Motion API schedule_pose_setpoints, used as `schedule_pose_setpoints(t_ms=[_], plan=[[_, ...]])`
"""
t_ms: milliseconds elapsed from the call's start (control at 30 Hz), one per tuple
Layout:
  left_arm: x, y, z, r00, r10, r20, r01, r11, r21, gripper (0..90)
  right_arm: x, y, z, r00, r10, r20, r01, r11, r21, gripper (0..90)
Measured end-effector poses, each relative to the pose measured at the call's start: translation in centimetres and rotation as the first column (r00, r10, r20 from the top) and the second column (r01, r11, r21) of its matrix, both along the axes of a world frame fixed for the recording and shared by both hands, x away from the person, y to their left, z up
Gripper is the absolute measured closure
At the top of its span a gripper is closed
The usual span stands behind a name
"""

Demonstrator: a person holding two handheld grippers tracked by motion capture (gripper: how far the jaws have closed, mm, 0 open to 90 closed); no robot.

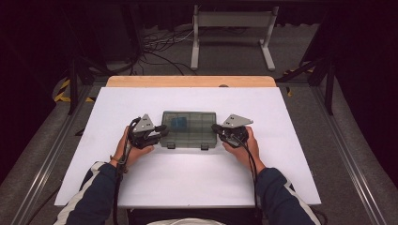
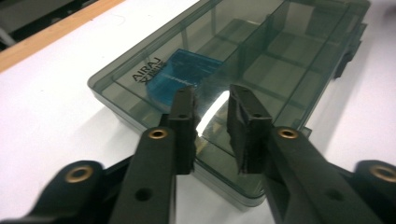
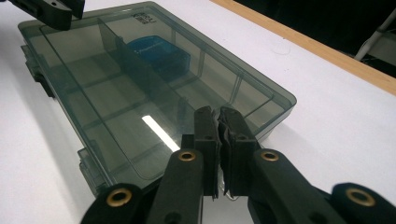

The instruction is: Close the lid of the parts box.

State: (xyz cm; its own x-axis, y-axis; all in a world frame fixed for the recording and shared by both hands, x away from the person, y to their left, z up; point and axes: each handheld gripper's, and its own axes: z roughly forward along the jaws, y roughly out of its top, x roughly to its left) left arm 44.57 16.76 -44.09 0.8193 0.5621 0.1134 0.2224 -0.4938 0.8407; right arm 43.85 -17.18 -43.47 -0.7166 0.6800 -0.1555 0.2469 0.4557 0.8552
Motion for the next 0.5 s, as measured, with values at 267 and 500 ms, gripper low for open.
schedule_pose_setpoints(t_ms=[267, 500], plan=[[-0.3, -0.2, 0.1, 0.9997, 0.004, 0.025, -0.004, 0.9997, 0.026, 68.9, -0.5, 0.8, 0.1, 0.9993, 0.036, 0.012, -0.035, 0.998, -0.049, 83.5], [-0.4, -0.1, 0.0, 0.9981, 0.013, 0.06, -0.015, 0.9992, 0.036, 63.6, -0.6, 1.0, 0.1, 0.9989, 0.042, 0.022, -0.041, 0.997, -0.059, 80.5]])
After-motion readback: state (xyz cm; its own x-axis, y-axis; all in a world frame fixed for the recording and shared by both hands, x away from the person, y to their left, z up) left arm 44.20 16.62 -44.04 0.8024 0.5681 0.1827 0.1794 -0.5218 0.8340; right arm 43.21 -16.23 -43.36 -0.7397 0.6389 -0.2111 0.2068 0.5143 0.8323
